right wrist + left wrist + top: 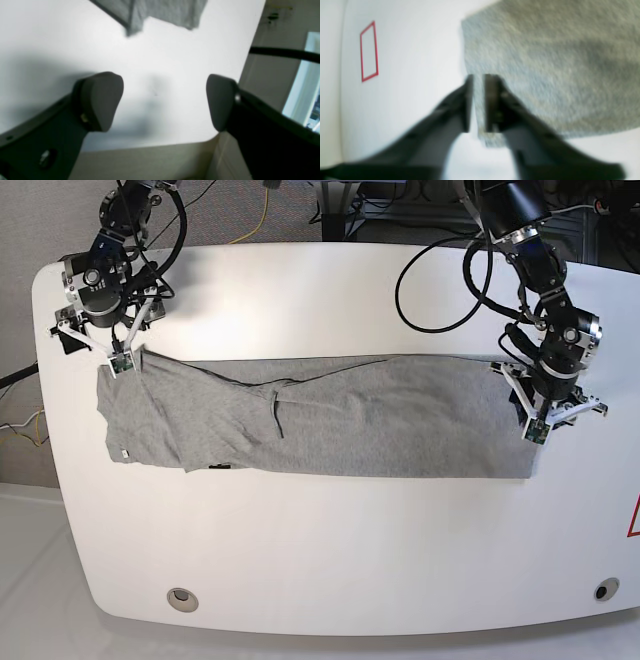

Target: Fold the T-shirt properly

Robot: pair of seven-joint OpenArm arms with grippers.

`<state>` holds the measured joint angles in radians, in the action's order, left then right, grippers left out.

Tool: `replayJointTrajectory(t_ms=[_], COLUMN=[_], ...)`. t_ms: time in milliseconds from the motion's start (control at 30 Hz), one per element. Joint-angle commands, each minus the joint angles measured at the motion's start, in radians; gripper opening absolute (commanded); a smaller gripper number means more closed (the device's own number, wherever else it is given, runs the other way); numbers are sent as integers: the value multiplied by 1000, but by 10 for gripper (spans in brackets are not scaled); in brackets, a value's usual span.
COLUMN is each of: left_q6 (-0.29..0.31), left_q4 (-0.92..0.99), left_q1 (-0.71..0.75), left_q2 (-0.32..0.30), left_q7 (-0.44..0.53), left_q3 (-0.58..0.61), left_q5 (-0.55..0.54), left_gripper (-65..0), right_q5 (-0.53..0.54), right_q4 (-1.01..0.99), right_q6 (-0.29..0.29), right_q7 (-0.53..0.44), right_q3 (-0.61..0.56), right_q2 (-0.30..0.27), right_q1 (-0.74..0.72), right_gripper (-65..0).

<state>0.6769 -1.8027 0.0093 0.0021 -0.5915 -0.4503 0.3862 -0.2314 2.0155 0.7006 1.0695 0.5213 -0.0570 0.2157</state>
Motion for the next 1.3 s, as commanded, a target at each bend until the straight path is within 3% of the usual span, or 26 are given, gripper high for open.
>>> replayJointTrajectory(t_ms=[0,100,167,300,500,567,767,900,1167,1233,1267], left_q6=[4,17,21,21,21,21,21,21,21,21,21], left_q4=[-1,18,57,93,102,77,76,83,104,159,175], left_q1=[-10,-11,-15,-24,-24,-18,-16,-8,9,13,16], left_q2=[-25,-38,-55,-43,-26,-3,24,37,-10,-47,-55], left_q7=[12,-8,-54,-107,-125,-107,-85,-98,-166,-203,-200], left_q3=[8,8,-8,-30,-71,-121,-170,-264,-323,-317,-313], left_q5=[-63,-113,-181,-201,-215,-188,-162,-211,-475,-610,-628], left_gripper=[-314,-228,-227,-303,-350,-384,-399,-401,-344,-282,-263], right_q5=[11,28,67,165,346,563,746,725,565,410,368], right_q4=[21,21,19,22,21,23,19,34,73,67,68], right_q6=[-2,-2,-2,-2,-16,-80,-98,-110,-72,-18,-12], right_q7=[-21,-29,-29,-52,-81,-62,-40,-85,-236,-278,-285], right_q3=[-1,-1,0,20,63,104,103,34,-56,-109,-118], right_q2=[1,11,21,37,63,80,105,135,123,118,117], right_q1=[-12,-14,-9,-7,-5,-10,-12,1,2,-10,-15], right_gripper=[-130,-138,-139,-130,-123,-127,-133,-131,-139,-146,-148])
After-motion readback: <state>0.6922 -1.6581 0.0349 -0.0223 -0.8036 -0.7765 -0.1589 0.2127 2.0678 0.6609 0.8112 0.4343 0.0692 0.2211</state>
